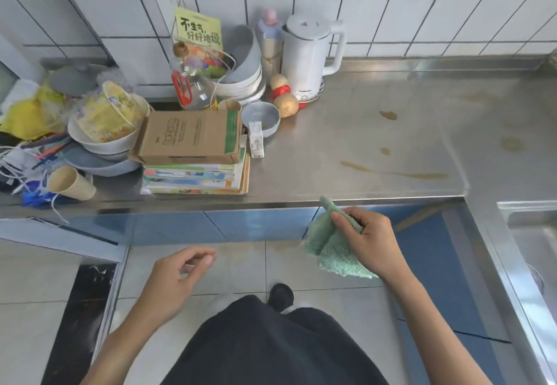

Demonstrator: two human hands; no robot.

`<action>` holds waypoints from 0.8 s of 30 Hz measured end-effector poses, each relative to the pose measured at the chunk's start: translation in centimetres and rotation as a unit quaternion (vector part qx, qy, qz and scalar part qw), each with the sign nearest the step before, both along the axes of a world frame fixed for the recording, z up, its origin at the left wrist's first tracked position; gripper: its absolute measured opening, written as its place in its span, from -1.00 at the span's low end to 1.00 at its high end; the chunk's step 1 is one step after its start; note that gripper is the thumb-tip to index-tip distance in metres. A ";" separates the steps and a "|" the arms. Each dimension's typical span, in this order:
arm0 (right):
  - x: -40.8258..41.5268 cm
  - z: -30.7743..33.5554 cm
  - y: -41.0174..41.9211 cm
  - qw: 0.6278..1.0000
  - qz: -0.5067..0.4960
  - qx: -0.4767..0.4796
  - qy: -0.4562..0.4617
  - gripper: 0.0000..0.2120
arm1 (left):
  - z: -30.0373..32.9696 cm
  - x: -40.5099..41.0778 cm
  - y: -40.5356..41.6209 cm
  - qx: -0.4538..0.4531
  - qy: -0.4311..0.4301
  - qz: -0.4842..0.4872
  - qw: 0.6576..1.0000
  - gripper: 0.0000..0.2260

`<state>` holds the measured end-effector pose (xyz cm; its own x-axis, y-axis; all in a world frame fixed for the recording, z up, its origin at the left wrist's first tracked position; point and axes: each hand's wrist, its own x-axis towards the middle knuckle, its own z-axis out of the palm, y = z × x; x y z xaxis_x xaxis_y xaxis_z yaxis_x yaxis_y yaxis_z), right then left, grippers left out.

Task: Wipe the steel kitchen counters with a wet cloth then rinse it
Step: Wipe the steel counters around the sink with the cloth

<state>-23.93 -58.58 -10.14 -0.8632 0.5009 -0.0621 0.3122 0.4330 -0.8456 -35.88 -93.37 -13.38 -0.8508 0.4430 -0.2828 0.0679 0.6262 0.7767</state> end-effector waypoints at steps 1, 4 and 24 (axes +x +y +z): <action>-0.8 0.1 0.6 1.000 0.005 0.006 -0.001 -0.70 | 0.2 -0.8 0.6 -0.003 0.000 -0.003 1.000 -0.87; -3.1 0.3 2.2 1.000 0.005 0.000 -0.002 -0.72 | 0.3 -3.3 2.4 -0.008 -0.005 -0.019 1.000 -0.86; -16.0 2.7 8.1 0.994 -0.068 0.051 -0.061 -0.72 | 4.4 -25.5 19.7 0.067 -0.004 -0.306 0.950 -0.85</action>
<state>-39.89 -50.45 -7.42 -0.7755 0.6223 -0.1063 0.4724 0.4603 -0.7517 -61.40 -73.64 -9.02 -0.4204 0.8861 -0.1950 0.3815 0.3676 0.8482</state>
